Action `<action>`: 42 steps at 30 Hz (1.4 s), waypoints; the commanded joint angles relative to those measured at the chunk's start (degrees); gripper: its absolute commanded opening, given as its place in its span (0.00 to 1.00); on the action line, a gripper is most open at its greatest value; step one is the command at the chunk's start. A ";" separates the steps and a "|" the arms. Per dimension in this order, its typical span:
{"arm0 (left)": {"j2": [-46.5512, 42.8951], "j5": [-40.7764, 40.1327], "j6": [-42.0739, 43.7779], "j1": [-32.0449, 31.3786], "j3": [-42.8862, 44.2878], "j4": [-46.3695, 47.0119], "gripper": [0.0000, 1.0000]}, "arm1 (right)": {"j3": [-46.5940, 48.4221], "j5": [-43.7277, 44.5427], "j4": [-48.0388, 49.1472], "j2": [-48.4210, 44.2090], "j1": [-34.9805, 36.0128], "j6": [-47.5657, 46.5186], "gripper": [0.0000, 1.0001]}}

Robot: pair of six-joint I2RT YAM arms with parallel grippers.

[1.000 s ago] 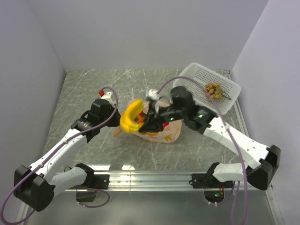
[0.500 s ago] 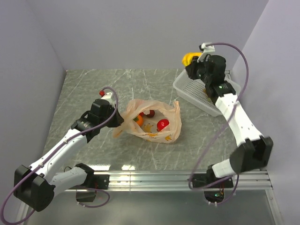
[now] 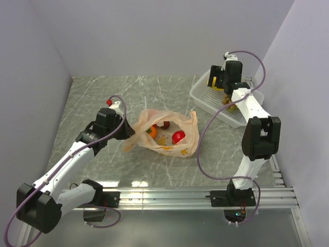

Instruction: Untie the knot of the plastic bag and take out the fruit

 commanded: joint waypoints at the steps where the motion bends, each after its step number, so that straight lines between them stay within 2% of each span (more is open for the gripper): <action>1: -1.21 3.12 0.99 0.83 -0.47 2.10 0.00 | 0.98 2.65 1.65 -7.20 2.65 -0.96 0.89; 4: -1.04 4.18 0.91 1.36 -0.65 2.54 0.00 | -1.47 4.59 0.07 -12.73 8.01 -2.98 0.87; 6: -0.95 4.62 1.08 1.53 -0.56 2.63 0.01 | -4.90 5.47 0.50 -18.07 14.16 -4.30 0.85; 11: -0.77 5.15 1.26 1.45 -0.65 2.81 0.01 | -10.61 4.35 0.42 -28.46 28.92 -8.79 0.68; 12: -0.69 5.50 1.26 1.45 -0.74 2.81 0.01 | -11.14 3.64 0.42 -29.35 33.55 -8.97 0.63; 15: -0.86 6.46 1.34 1.45 -0.83 3.34 0.00 | -13.60 -1.44 -0.02 -30.67 40.51 -7.57 0.56; 19: -1.13 7.87 1.52 1.45 -1.18 3.86 0.01 | -17.73 -6.11 -0.90 -28.75 45.98 -6.68 0.55; 21: -1.13 8.57 1.69 1.45 -1.26 4.13 0.00 | -21.51 -7.53 -0.03 -26.90 46.08 -3.81 0.55; 24: -1.04 10.16 1.87 1.10 -1.53 4.30 0.01 | -26.61 -3.68 0.69 -24.88 46.08 -2.03 0.54; 25: -0.95 9.98 1.96 0.66 -1.62 4.13 0.01 | -28.18 -0.01 -0.28 -24.18 45.99 -1.94 0.54; 31: 0.80 4.10 1.52 -8.11 -1.35 1.85 0.01 | -34.34 10.65 -0.81 -21.89 42.66 1.05 0.54; 32: 1.33 3.22 1.35 -9.09 -1.35 1.32 0.01 | -34.96 14.58 -1.16 -21.89 42.31 2.10 0.56; 35: 1.69 1.02 0.12 -12.00 -1.61 1.22 0.01 | -37.16 17.77 -0.37 -22.15 41.78 3.16 0.69; 36: 1.60 0.93 -0.93 -12.52 -2.31 1.58 0.01 | -37.51 17.87 -0.11 -22.06 41.60 3.94 0.78; 39: 1.16 0.84 -2.78 -13.58 -3.02 2.81 0.00 | -38.66 20.14 0.59 -21.62 41.60 5.61 0.85; 42: 0.89 0.14 -4.19 -14.64 -3.03 2.99 0.01 | -39.53 24.71 1.03 -22.23 41.69 7.29 0.86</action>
